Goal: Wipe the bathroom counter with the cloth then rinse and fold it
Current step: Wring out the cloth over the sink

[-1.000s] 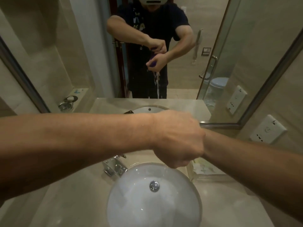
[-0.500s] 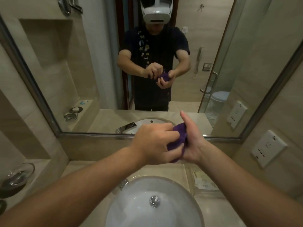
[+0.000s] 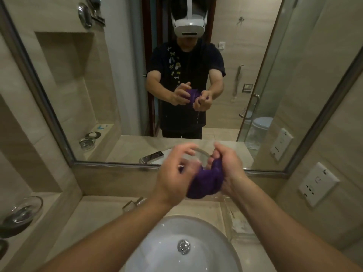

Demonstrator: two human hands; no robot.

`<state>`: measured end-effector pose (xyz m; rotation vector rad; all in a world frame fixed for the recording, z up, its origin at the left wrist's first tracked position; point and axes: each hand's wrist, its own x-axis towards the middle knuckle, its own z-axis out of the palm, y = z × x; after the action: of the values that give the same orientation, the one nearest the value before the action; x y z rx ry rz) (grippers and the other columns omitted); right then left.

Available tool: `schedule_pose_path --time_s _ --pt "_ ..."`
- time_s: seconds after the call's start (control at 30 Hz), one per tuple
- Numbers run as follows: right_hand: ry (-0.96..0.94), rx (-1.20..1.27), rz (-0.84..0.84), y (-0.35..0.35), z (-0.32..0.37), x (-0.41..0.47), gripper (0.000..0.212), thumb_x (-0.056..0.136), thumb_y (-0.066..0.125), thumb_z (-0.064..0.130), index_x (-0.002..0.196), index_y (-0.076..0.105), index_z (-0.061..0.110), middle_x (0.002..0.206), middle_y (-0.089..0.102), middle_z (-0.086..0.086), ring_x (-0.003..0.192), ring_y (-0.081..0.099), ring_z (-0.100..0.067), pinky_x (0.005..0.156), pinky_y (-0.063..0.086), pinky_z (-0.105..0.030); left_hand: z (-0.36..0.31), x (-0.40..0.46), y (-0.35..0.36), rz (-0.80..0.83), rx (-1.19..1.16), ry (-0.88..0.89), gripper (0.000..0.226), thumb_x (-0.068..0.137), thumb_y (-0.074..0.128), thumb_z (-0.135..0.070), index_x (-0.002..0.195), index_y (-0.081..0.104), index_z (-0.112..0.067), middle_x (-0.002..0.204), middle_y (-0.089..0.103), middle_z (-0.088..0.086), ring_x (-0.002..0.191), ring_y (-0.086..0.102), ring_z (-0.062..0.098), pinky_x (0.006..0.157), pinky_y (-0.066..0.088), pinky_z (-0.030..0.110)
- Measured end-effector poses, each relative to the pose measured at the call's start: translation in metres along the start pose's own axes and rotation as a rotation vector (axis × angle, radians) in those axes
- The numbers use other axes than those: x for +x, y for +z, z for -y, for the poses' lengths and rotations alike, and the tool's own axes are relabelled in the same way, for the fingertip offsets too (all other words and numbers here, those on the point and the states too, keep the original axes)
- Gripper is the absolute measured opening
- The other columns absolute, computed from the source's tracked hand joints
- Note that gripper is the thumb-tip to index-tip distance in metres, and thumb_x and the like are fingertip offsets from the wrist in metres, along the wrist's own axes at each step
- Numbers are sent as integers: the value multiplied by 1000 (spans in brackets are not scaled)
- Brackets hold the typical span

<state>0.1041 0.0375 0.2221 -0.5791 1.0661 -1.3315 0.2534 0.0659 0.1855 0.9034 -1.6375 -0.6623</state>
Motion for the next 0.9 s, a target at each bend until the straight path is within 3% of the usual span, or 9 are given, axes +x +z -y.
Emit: schedule_pose_path --time_s 0.1,0.13,0.2,0.37,0.47,0.6,0.73,0.83,0.9 --pt "-212 -223 56 5 11 2 54 96 55 39 47 47 19 50 41 -3 46 38 -18 51 35 -31 -4 -8 5 -231 -668 -936 50 86 54 -68 114 64 -27 114 72 8 105 67 33 98 51 51" --pt "-363 -393 104 9 17 -1 55 94 54 42 45 49 17 50 42 -7 48 41 -22 54 38 -35 -6 -10 6 -163 -882 -1141 59 86 54 -70 117 66 -22 114 73 15 105 68 37 100 49 53" --pt "-626 -705 275 17 26 -7 57 94 51 42 49 50 6 51 46 -11 51 45 -24 57 42 -42 -16 -11 9 23 -1155 -1263 73 84 51 -74 123 67 -13 117 70 25 108 66 44 99 47 59" --pt "-692 -907 668 31 45 -23 54 98 51 33 52 51 5 50 48 -16 50 45 -25 58 41 -41 -46 8 29 -135 -1476 -1165 83 83 60 -69 124 58 3 112 68 35 107 64 52 93 49 67" --pt "-623 -582 669 31 51 -29 50 96 51 30 49 50 13 47 47 -11 46 45 -23 58 41 -35 -62 21 44 -212 -1553 -1060 60 89 61 -58 119 65 -6 104 73 26 91 73 42 96 54 52" --pt "-414 175 547 -2 54 -35 49 98 50 36 54 44 15 47 43 -1 44 41 -17 61 42 -32 -81 41 59 -339 -1515 -916 36 85 75 -38 103 65 -9 86 72 11 71 73 31 71 62 47" --pt "-315 760 180 -23 41 -40 49 96 53 39 53 41 21 45 40 6 42 39 -11 55 43 -23 -91 48 82 -608 -667 -475 17 78 82 -15 75 66 -13 71 64 -2 64 64 11 56 55 25" --pt "-126 772 -17 -34 21 -29 32 86 62 35 61 50 20 64 50 5 61 52 -12 68 49 -18 -81 44 85 -445 -143 15 24 79 78 -17 64 59 -14 61 57 -5 57 56 10 53 48 24" --pt "79 620 11 -36 17 -31 21 75 68 34 84 62 16 88 60 1 83 61 -18 83 53 -25 -76 39 77 -308 69 267 30 80 76 -23 60 57 -13 59 52 -5 53 49 11 52 41 22"
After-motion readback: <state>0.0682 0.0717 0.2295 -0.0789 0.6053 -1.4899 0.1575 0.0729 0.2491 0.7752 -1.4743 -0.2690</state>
